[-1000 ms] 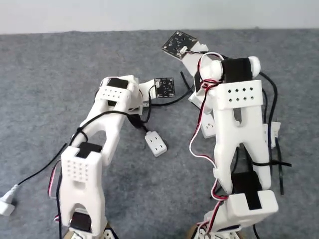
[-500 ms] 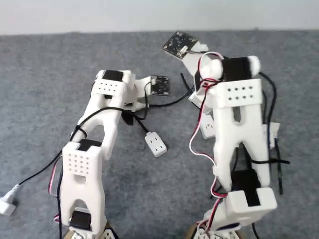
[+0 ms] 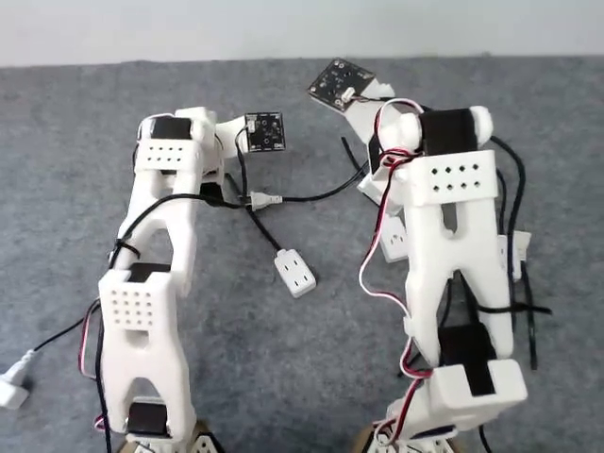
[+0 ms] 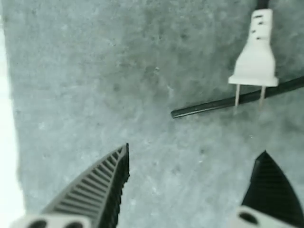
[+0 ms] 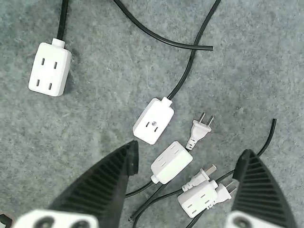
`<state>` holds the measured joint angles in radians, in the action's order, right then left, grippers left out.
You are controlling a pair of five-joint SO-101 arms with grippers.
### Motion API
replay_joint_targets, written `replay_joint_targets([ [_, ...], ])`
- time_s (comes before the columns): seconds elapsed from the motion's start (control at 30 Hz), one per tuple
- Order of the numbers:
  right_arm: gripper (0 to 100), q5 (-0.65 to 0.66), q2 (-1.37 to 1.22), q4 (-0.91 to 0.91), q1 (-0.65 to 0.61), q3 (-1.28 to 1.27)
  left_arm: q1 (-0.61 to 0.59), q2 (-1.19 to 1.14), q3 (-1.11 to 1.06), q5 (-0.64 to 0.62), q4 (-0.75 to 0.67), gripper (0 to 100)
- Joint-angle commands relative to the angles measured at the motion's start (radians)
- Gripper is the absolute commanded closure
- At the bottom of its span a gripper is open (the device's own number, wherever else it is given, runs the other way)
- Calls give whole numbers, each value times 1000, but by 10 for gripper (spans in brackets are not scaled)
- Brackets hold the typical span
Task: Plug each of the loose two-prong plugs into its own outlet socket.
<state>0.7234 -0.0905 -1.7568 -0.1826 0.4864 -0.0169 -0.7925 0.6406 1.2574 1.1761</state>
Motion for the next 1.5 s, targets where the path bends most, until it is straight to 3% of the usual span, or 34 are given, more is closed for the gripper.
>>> replay_joint_targets([
  [0.0, 686, -11, 47, -27, 8, 6, 2, -35, 56, -5, -58, 610],
  [0.8, 686, -44, 45, -24, 2, 5, 0, -371, 610, -2, 218, 610],
  [1.3, 686, -46, 47, 62, -59, -141, 8, -477, 705, 35, 298, 610],
  [1.47, 686, -46, 45, 54, -59, -144, -3, -479, 808, -26, 328, 610],
])
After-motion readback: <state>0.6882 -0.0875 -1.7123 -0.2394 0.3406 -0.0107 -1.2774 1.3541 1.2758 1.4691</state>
